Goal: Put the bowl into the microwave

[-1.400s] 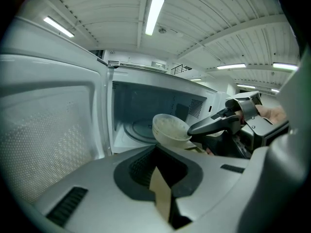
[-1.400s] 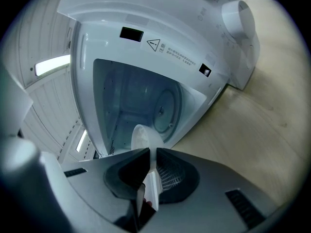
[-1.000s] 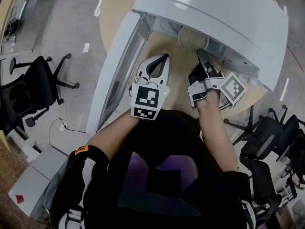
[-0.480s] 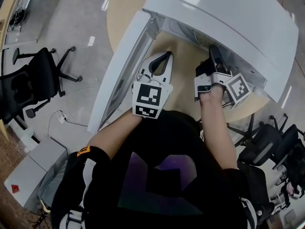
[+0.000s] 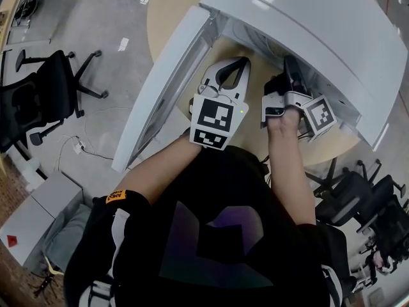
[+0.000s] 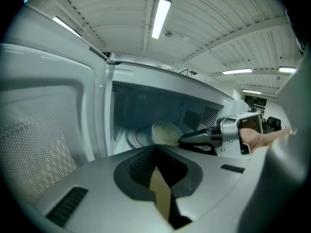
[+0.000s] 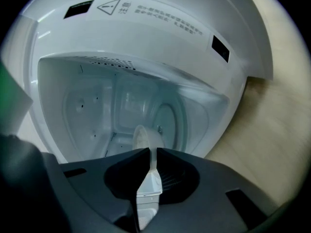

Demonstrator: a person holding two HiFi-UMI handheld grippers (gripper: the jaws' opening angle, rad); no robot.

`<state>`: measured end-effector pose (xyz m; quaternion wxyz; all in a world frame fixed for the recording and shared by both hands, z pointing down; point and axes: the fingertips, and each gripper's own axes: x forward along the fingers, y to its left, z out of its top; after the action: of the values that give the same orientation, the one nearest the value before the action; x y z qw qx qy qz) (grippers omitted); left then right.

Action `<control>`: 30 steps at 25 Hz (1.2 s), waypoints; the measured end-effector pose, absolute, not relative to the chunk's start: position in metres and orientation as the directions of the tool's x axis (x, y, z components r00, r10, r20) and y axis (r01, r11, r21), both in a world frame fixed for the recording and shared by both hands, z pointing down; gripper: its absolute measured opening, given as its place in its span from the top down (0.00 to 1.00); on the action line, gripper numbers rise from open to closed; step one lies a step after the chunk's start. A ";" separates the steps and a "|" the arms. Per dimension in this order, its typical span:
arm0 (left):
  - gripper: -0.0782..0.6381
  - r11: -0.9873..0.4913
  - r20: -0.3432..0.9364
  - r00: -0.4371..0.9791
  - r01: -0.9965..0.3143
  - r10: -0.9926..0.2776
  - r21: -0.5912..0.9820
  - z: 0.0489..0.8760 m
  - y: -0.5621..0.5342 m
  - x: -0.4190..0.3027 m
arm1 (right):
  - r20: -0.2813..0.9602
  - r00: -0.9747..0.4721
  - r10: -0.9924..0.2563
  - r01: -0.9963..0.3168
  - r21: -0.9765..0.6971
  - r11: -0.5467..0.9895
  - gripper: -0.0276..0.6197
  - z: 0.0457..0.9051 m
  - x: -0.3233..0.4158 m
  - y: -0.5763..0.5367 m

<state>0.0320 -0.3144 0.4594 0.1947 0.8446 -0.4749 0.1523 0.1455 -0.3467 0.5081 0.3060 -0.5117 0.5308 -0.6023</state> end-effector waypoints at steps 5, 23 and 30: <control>0.83 -0.478 0.444 0.507 -0.859 -0.738 0.187 0.461 -0.314 0.038 | 0.282 -0.283 -0.917 -0.162 -0.956 -0.244 0.88 0.512 0.145 -0.354; 0.83 -0.482 0.468 0.510 -0.855 -0.721 0.190 0.466 -0.306 0.035 | 0.217 -0.229 -0.949 -0.173 -0.968 -0.180 0.87 0.510 0.152 -0.370; 0.83 -0.502 0.455 0.532 -0.842 -0.715 0.195 0.458 -0.301 0.039 | 0.165 -0.230 -0.959 -0.156 -0.979 -0.131 0.87 0.493 0.152 -0.370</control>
<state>0.0392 -0.3014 0.4582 0.2000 0.8519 -0.4569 0.1595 0.1525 -0.3699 0.4930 0.3602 -0.5050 0.5521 -0.5572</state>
